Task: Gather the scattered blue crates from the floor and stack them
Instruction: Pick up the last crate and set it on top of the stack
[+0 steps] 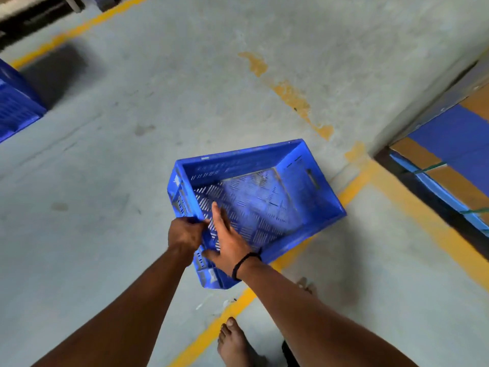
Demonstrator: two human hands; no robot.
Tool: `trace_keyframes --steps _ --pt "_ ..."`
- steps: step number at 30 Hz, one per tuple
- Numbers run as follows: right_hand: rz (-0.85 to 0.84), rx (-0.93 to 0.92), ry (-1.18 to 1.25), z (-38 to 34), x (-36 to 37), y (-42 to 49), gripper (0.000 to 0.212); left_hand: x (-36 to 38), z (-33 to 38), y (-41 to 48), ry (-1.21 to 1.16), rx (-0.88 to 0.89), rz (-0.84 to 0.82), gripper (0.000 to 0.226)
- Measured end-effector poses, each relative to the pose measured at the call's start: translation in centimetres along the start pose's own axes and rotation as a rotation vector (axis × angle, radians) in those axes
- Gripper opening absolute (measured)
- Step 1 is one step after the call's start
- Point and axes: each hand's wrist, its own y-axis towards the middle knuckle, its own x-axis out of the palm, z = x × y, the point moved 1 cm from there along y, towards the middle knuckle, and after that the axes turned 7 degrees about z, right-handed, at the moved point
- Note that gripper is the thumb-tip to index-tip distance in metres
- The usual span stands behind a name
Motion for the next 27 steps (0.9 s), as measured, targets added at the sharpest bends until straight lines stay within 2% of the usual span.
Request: trace_keyframes --steps 3,6,10,15,21,27 --pt "0.026 0.016 0.084 2.0 0.4 0.2 0.104 -0.4 -2.1 2.4 0.043 0.013 0.033 0.022" --pt "0.081 -0.015 0.006 4.2 -0.2 1.1 0.102 -0.3 -3.8 4.2 0.067 0.06 0.051 0.02" --pt "0.022 -0.07 -0.414 7.6 -1.6 1.5 0.088 -0.1 -5.4 6.2 0.09 0.061 0.094 0.03" --pt "-0.033 -0.048 -0.735 14.0 0.8 2.1 0.074 0.3 -8.4 9.2 0.133 0.096 0.148 0.02" --pt "0.059 -0.072 -0.808 17.8 6.7 3.1 0.073 0.7 -14.2 13.6 0.19 0.121 0.157 0.024" --pt "0.208 -0.116 -0.881 18.9 9.8 4.1 0.073 1.8 -18.4 16.8 0.083 0.14 0.191 0.032"
